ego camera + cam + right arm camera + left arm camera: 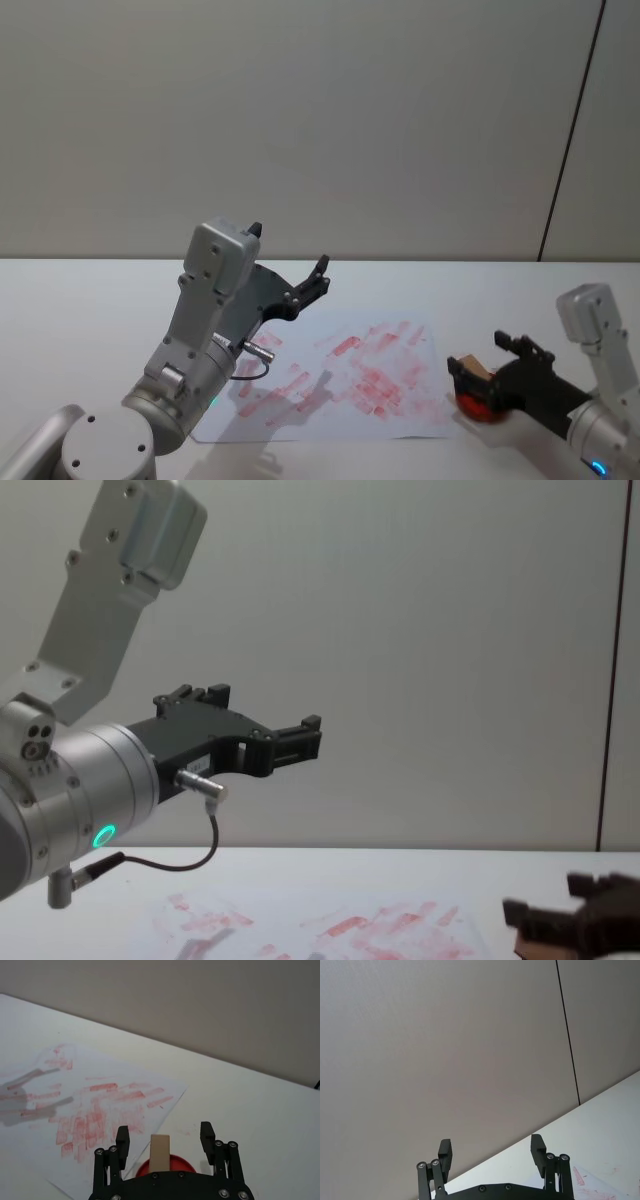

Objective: Use the one hand to pick up the stamp and affix it onto the A4 paper.

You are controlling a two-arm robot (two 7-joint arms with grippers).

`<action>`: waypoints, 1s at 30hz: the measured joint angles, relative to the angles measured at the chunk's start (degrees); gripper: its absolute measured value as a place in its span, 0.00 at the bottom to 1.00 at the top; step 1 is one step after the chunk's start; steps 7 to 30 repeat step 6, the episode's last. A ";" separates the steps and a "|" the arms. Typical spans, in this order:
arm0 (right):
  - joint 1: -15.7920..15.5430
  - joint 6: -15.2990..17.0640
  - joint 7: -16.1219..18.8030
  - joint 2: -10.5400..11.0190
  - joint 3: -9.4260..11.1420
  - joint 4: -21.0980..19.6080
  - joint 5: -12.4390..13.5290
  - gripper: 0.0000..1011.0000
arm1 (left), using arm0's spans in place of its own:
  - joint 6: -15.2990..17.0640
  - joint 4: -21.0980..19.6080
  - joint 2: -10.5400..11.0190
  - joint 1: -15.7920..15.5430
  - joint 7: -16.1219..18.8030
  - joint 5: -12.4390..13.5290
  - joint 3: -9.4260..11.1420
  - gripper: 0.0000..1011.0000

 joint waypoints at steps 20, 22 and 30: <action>-0.51 -2.20 -1.51 -0.14 0.03 -2.89 0.81 0.98 | 0.00 0.00 0.00 0.00 0.00 0.00 0.00 0.99; -0.51 -2.20 -1.51 -0.14 0.03 -2.89 0.81 0.98 | 0.00 0.00 0.00 0.00 0.00 0.00 0.00 0.99; -0.51 -2.20 -1.51 -0.14 0.03 -2.89 0.81 0.98 | 0.00 0.00 0.00 0.00 0.00 0.00 0.00 0.99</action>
